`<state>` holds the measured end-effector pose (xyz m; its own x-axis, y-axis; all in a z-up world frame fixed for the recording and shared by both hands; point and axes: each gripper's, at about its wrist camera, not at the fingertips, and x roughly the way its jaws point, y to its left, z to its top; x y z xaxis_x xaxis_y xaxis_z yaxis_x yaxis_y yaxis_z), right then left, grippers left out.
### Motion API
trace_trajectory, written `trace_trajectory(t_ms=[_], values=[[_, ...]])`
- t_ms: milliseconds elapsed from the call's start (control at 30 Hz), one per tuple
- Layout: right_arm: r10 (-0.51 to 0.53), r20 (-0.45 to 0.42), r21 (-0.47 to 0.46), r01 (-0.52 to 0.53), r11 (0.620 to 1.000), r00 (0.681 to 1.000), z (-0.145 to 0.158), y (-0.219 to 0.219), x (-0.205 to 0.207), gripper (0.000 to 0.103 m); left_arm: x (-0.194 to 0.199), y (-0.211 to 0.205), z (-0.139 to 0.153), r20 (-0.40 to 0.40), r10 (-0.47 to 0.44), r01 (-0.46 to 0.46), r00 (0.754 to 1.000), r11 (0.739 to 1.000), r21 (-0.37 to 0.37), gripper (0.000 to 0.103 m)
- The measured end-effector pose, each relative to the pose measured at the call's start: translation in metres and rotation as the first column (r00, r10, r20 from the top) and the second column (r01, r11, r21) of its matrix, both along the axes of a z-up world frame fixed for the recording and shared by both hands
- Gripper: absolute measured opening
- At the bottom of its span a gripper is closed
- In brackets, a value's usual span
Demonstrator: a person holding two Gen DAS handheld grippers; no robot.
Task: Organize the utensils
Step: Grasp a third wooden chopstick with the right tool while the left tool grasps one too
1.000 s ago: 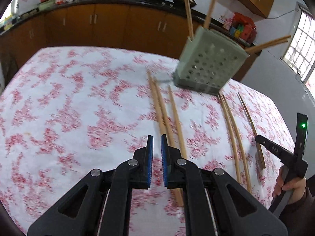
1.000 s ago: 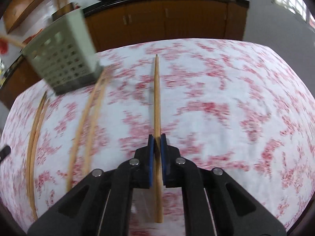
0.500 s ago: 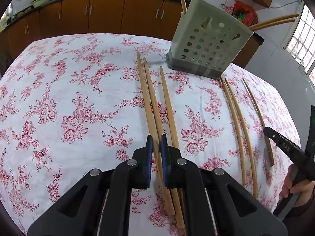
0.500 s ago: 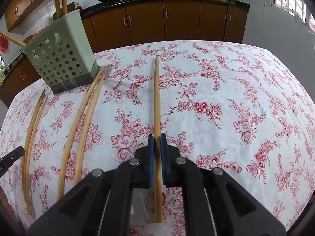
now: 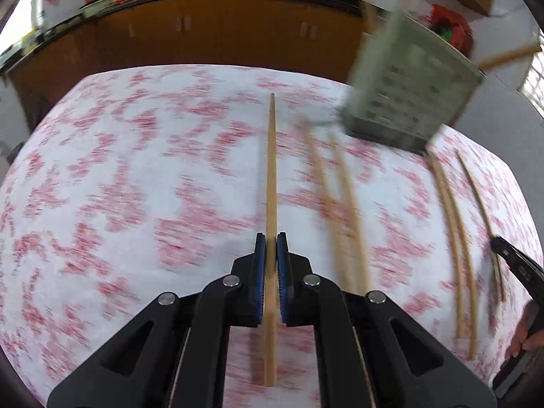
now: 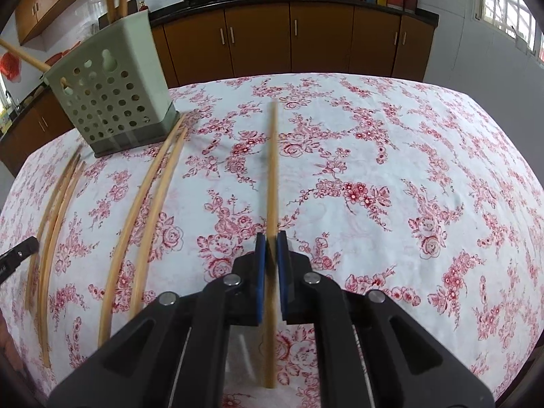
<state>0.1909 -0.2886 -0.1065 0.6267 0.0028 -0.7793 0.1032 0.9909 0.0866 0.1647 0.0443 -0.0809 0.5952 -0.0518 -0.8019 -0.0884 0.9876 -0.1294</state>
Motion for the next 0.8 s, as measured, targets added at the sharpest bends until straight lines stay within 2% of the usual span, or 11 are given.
trace_trajectory(t_ms=[133,233,400,800], values=[[-0.004,0.008,-0.007,0.004,1.0,1.0,-0.002,-0.002,0.004,0.008,0.005,0.027,0.0,0.0,-0.013,0.013,1.0,0.999,-0.03,0.008],[-0.007,0.018,-0.014,0.007,1.0,1.0,-0.003,-0.001,0.004,0.008,0.003,0.029,-0.001,0.015,-0.034,0.034,0.999,0.999,-0.021,0.008],[0.0,0.035,-0.006,0.001,1.0,0.999,-0.004,-0.001,0.003,0.008,-0.002,0.018,-0.004,0.053,-0.044,0.041,0.998,0.998,0.056,0.008],[-0.001,0.036,0.002,0.001,1.0,0.999,-0.003,-0.004,0.003,0.008,-0.003,0.023,-0.003,0.054,-0.043,0.04,0.998,0.998,0.044,0.008]])
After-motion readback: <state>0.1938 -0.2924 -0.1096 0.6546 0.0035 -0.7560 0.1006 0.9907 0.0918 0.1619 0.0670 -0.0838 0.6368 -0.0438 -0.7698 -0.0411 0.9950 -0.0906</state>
